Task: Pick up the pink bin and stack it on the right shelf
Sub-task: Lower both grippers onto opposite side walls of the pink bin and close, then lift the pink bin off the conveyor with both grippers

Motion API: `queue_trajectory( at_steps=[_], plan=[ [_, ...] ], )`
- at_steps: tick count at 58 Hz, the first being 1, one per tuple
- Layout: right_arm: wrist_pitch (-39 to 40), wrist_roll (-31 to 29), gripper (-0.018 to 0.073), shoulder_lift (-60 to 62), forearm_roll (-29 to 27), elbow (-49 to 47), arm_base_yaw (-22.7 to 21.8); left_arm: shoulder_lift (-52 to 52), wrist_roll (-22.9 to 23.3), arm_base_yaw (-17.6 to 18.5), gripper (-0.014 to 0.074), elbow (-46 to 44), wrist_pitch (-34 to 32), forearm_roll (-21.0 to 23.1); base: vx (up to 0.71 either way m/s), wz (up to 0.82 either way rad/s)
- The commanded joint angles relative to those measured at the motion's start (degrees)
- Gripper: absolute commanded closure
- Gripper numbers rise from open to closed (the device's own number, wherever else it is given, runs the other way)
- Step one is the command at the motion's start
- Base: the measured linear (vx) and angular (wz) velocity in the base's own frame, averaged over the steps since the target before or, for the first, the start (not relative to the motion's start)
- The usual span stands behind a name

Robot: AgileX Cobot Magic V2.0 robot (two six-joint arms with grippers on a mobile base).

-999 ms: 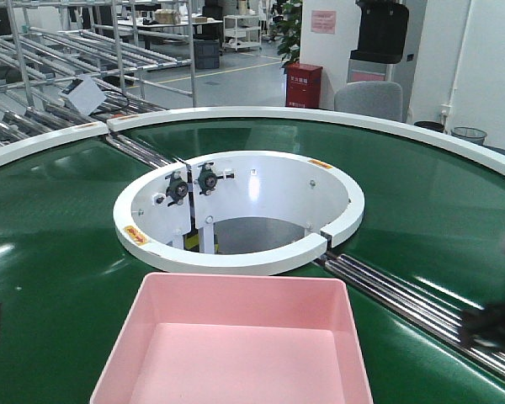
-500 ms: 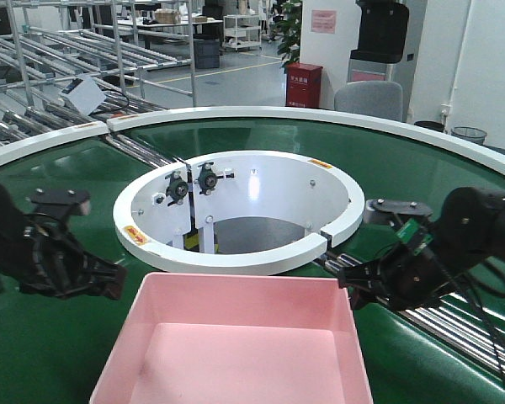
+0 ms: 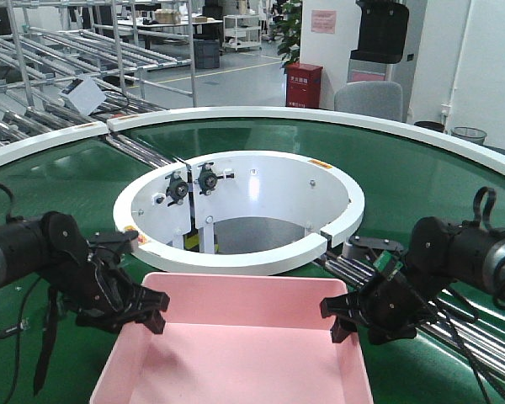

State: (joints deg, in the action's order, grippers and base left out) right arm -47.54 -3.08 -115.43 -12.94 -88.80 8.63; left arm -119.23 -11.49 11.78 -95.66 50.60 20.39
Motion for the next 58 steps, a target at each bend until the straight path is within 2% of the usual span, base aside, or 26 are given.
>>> queue_trajectory(
  at_steps=[1, 9, 15, 18, 24, 27, 30, 34, 47, 51, 58],
  plan=[
    [0.27, -1.67, 0.0141, 1.87, -0.17, -1.8, -0.01, 2.32, -0.09, 0.39, 0.0038, -1.82, -0.04, 2.25, 0.0, 0.0],
    [-1.76, -1.67, 0.0216, 1.17, -2.04, -1.8, -0.01, 1.76, -0.04, 0.39, 0.0099, -1.82, 2.61, 2.39, 0.0, 0.0],
    [-1.91, -1.67, 0.03, 1.17, -4.03, -1.8, -0.01, 1.91, -0.1, 0.39, 0.0209, -1.82, 3.62, 2.46, 0.0, 0.0],
    [-1.91, -1.67, 0.0354, 1.36, -5.21, -1.86, -0.01, 2.24, -0.15, 0.39, 0.0296, -1.82, 3.97, 2.46, 0.0, 0.0],
    [-2.75, -1.49, 0.0475, 2.09, -6.76, -2.17, -0.01, 3.88, -0.15, 0.39, 0.0528, -1.82, 4.33, 2.46, 0.0, 0.0],
    [-3.58, -1.49, 0.0535, 2.69, -7.01, -2.61, -0.01, 5.01, -0.2, 0.39, 0.0608, -1.82, 4.25, 2.46, 0.0, 0.0],
    [-4.36, -1.49, 0.0575, 3.44, -6.94, -3.28, -0.01, 6.2, -0.15, 0.39, 0.0607, -1.82, 4.3, 2.46, 0.0, 0.0],
    [-4.74, -1.49, 0.0573, 5.23, -6.94, -4.19, -0.09, 8.45, 0.07, 0.39, 0.0607, -1.82, 4.36, 2.6, 0.0, 0.0],
    [-2.83, -0.08, 0.0569, 14.56, -6.99, -5.78, -0.09, 17.97, 0.07, 0.8, 0.0606, -1.82, 3.79, 8.8, 0.0, 0.0],
    [0.12, 0.48, 0.0569, 19.68, -6.99, -5.78, -0.09, 22.09, 0.07, 1.68, 0.0606, -1.82, 2.14, 8.81, 0.0, 0.0],
    [0.0, 0.73, 0.0568, 25.47, -6.94, -5.78, -0.09, 26.99, 1.42, 3.08, 0.0605, -1.61, 1.72, 8.87, 0.0, 0.0]
  ],
)
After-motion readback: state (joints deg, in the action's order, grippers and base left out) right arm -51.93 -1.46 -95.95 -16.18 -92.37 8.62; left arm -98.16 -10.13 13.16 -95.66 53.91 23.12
